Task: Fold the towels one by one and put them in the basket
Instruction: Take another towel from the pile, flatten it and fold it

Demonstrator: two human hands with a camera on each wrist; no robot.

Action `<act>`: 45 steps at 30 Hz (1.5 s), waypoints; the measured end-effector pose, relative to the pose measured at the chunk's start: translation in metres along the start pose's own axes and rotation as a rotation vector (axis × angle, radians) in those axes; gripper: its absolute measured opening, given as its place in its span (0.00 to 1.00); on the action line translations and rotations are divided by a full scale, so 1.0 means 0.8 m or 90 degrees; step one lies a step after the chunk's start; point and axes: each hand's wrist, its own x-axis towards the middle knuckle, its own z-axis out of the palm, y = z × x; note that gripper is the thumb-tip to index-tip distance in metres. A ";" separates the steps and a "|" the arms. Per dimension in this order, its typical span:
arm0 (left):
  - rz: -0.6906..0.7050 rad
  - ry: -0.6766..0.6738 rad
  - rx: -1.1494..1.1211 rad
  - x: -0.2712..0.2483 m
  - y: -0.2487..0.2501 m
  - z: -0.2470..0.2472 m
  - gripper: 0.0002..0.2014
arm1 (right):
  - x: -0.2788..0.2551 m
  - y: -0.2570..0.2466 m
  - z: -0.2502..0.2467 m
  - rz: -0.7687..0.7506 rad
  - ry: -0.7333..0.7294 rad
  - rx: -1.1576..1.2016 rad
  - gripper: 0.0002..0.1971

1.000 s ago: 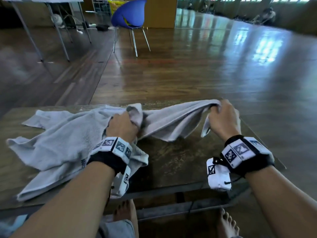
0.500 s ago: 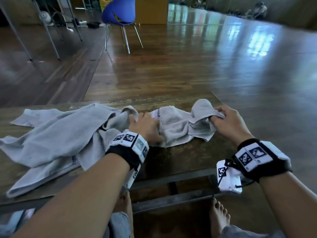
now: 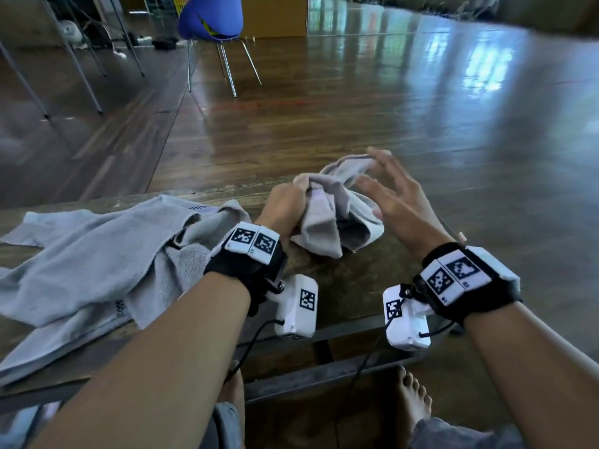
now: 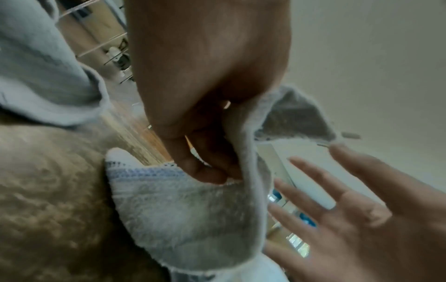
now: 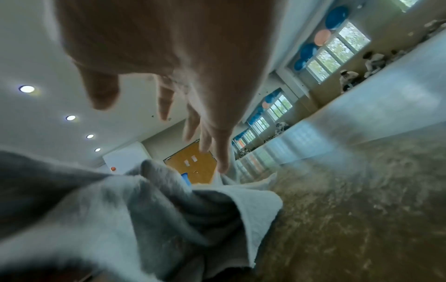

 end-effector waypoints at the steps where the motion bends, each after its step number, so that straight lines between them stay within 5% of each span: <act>1: -0.015 0.010 -0.081 0.000 0.003 0.002 0.23 | -0.004 0.000 0.002 0.008 -0.048 -0.016 0.33; 5: -0.068 -0.019 -0.331 -0.006 0.010 0.003 0.26 | -0.014 0.009 0.023 0.044 -0.171 -0.082 0.47; 9: -0.089 -0.059 -0.452 -0.014 0.018 -0.003 0.21 | -0.006 0.020 0.027 -0.013 -0.069 -0.210 0.06; 12: -0.112 -0.036 -0.432 -0.013 0.020 -0.013 0.13 | 0.000 0.017 0.023 -0.026 0.033 -0.191 0.06; 14: -0.111 -0.014 -0.357 -0.010 0.021 -0.020 0.15 | 0.002 0.010 0.023 -0.043 0.087 -0.136 0.06; 16: -0.060 0.093 -0.170 -0.008 0.019 -0.025 0.27 | 0.004 0.004 0.025 -0.075 0.135 -0.127 0.06; 18: 0.132 0.188 0.039 -0.018 0.018 -0.023 0.25 | 0.005 0.001 0.028 -0.100 0.155 -0.171 0.06; 20: 0.330 0.055 0.237 -0.029 0.014 -0.016 0.20 | 0.005 -0.002 0.032 -0.103 0.148 -0.200 0.05; 21: 0.352 -0.042 0.302 -0.034 0.013 -0.014 0.20 | 0.004 -0.003 0.033 -0.099 0.138 -0.207 0.05; 24: 0.326 -0.146 0.364 -0.029 0.008 -0.017 0.17 | 0.000 -0.005 0.031 -0.122 0.112 -0.195 0.04; 27: 0.377 -0.050 0.413 -0.021 0.007 -0.024 0.04 | -0.004 -0.008 0.019 -0.164 0.096 -0.182 0.06; 33: 0.459 0.211 0.480 -0.015 0.006 -0.046 0.15 | -0.008 0.010 -0.011 -0.044 -0.008 -0.379 0.04; 36: 0.482 0.281 0.503 -0.012 0.003 -0.058 0.14 | -0.008 0.019 -0.020 -0.041 0.044 -0.368 0.08; 41: 0.456 0.220 0.407 -0.009 0.001 -0.060 0.11 | 0.009 0.012 -0.032 -0.122 0.271 -0.177 0.10; 45: 0.372 0.093 0.505 -0.001 -0.004 -0.066 0.12 | 0.017 0.027 -0.044 -0.081 0.292 -0.031 0.13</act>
